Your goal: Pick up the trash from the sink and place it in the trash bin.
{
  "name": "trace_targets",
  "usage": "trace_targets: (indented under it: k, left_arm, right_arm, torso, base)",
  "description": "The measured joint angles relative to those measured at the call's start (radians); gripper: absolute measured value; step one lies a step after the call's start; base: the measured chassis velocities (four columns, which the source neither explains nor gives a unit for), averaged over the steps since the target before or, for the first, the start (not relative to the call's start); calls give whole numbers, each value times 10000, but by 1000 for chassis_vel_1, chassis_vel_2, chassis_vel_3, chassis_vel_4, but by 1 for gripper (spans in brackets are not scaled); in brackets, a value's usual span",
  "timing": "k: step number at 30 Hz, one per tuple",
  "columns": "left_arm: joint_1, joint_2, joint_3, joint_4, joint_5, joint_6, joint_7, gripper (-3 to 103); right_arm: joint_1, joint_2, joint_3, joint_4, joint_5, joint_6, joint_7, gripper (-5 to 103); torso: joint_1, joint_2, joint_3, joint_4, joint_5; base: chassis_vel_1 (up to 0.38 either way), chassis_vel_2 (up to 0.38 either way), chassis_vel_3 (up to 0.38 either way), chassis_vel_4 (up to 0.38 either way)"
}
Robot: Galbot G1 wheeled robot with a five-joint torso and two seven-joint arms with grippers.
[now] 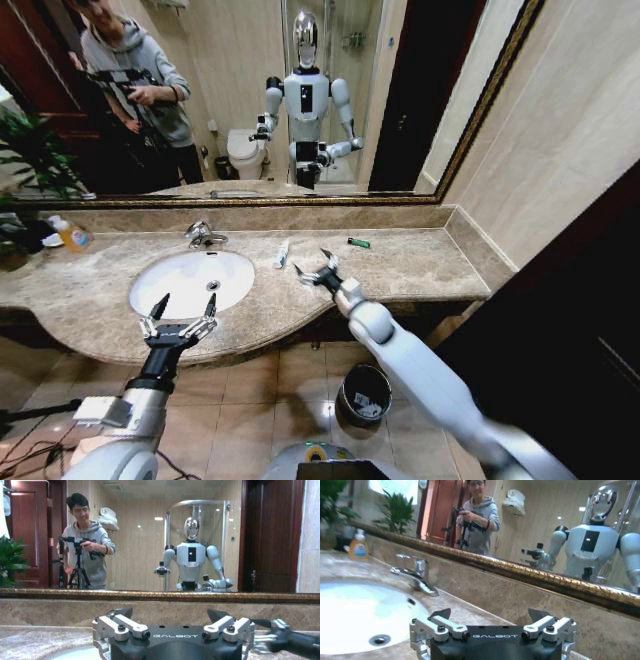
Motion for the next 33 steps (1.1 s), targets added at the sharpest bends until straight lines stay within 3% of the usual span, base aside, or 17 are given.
trace_targets:
  k: [7, 9, 10, 13, 16, 20, 33]
  left_arm:
    - [0, 0, 2, 0, 0, 0, 3, 100]
    - [0, 0, 1, 0, 0, 0, 3, 100]
    - [0, 0, 1, 0, 0, 0, 3, 100]
    - [0, 0, 2, 0, 0, 0, 2, 100]
    - [0, 0, 2, 0, 0, 0, 2, 100]
    - [0, 1, 1, 0, 0, 0, 2, 100]
    - [0, 0, 1, 0, 0, 0, 2, 100]
  right_arm:
    - [931, 879, -972, -929, 421, -20, 815, 100]
    - [1276, 1610, -1579, -1484, 761, -139, 1955, 100]
    - [1276, 1610, -1579, -1484, 761, -139, 1955, 100]
    - [1400, 2498, -2110, -1893, 1549, -345, 3457, 100]
    - [1443, 3024, -2260, -2405, 1775, -404, 3914, 100]
    - [1516, 3697, -1904, -3497, 1404, -186, 4054, 100]
    - [1519, 3753, -1167, -5124, 131, 188, 3464, 100]
  torso:
    - [-2, 0, -1, -2, -2]
    - [-2, 0, -1, -2, -1]
    - [-2, 0, -1, -2, -1]
    - [-3, 1, -1, 0, -2]
    - [-3, 1, -2, 0, -1]
    - [-3, 2, -1, 0, 1]
    - [-3, 2, -1, -2, 4]
  base:
    - [0, 0, 0, 0]
    - [0, 0, 0, 0]
    - [0, 0, 0, 0]
    - [0, 0, 0, 0]
    - [0, 0, 0, 0]
    - [0, 0, 0, 0]
    - [0, 0, 0, 0]
